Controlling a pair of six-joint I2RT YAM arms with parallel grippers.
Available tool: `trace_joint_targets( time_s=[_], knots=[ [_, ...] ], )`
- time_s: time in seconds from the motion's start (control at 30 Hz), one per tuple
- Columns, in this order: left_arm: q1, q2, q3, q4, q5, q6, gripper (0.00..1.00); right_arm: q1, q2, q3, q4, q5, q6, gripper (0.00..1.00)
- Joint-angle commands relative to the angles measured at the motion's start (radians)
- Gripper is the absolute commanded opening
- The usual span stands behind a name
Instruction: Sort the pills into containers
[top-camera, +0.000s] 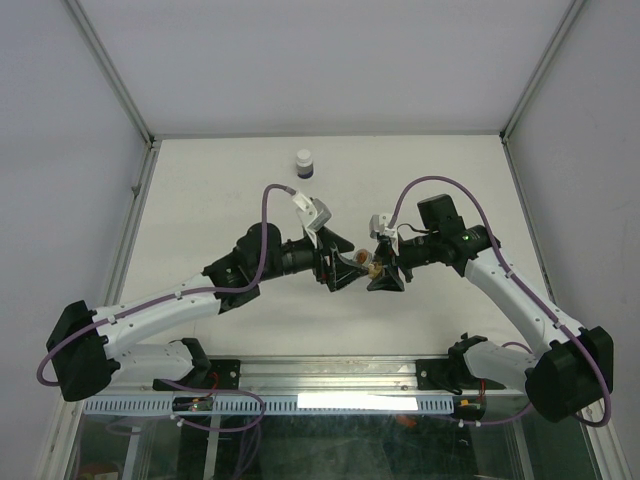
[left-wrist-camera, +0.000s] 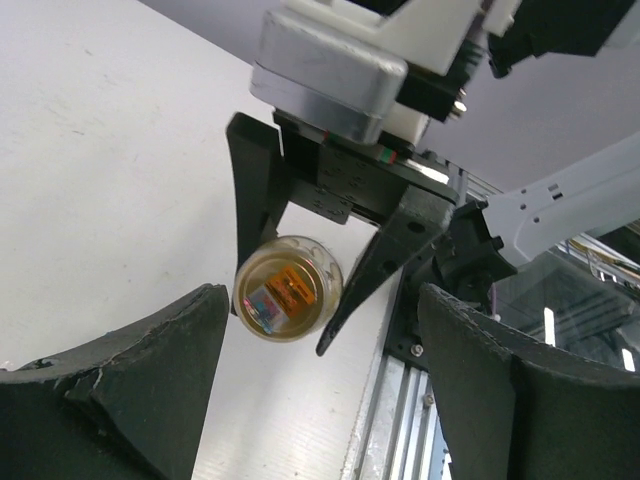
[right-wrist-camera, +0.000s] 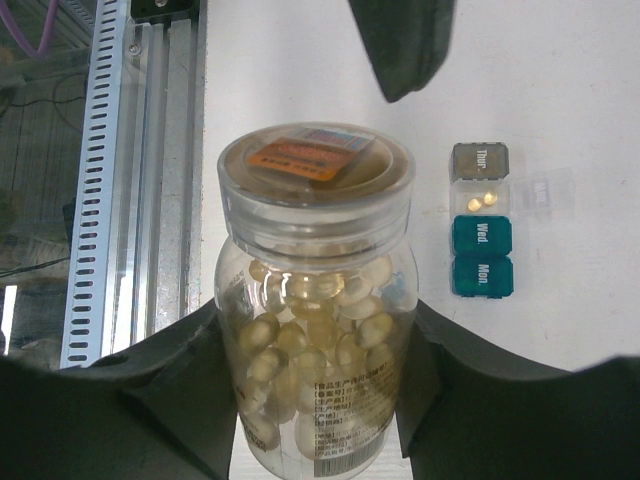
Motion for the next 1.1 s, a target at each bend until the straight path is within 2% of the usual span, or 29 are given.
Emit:
trace_joint_targets(
  time_s=[0.0,0.13,0.33,0.57,0.73,0.83,0.93,1.0,1.03,1.07],
  knots=[
    [-0.013,0.041,0.083,-0.074,-0.080,0.003,0.76,-0.003,-0.010,0.038,0.041,-0.019,0.009,0.00],
    [-0.014,0.073,0.114,-0.094,-0.066,0.022,0.74,-0.003,-0.009,0.038,0.041,-0.020,0.007,0.00],
    [-0.014,0.111,0.153,-0.110,-0.010,0.026,0.61,-0.003,-0.010,0.038,0.042,-0.019,0.009,0.00],
    [-0.013,0.115,0.157,-0.117,0.085,0.068,0.36,-0.004,-0.011,0.038,0.041,-0.021,0.009,0.00],
    [-0.012,0.139,0.140,-0.097,0.307,0.279,0.07,-0.003,-0.013,0.038,0.040,-0.022,0.008,0.00],
    [-0.012,0.148,0.108,-0.099,0.428,0.523,0.01,-0.004,-0.015,0.039,0.040,-0.023,0.009,0.00],
    [-0.007,0.143,0.108,-0.182,0.484,0.779,0.00,-0.003,-0.015,0.039,0.040,-0.022,0.007,0.00],
    [0.005,0.132,0.103,-0.195,0.501,0.887,0.02,-0.003,-0.015,0.038,0.040,-0.021,0.006,0.00],
    [0.018,0.126,0.102,-0.179,0.491,0.891,0.19,-0.004,-0.015,0.038,0.040,-0.021,0.008,0.00],
    [0.028,0.119,0.098,-0.146,0.475,0.861,0.46,-0.004,-0.015,0.038,0.040,-0.020,0.007,0.00]
  ],
)
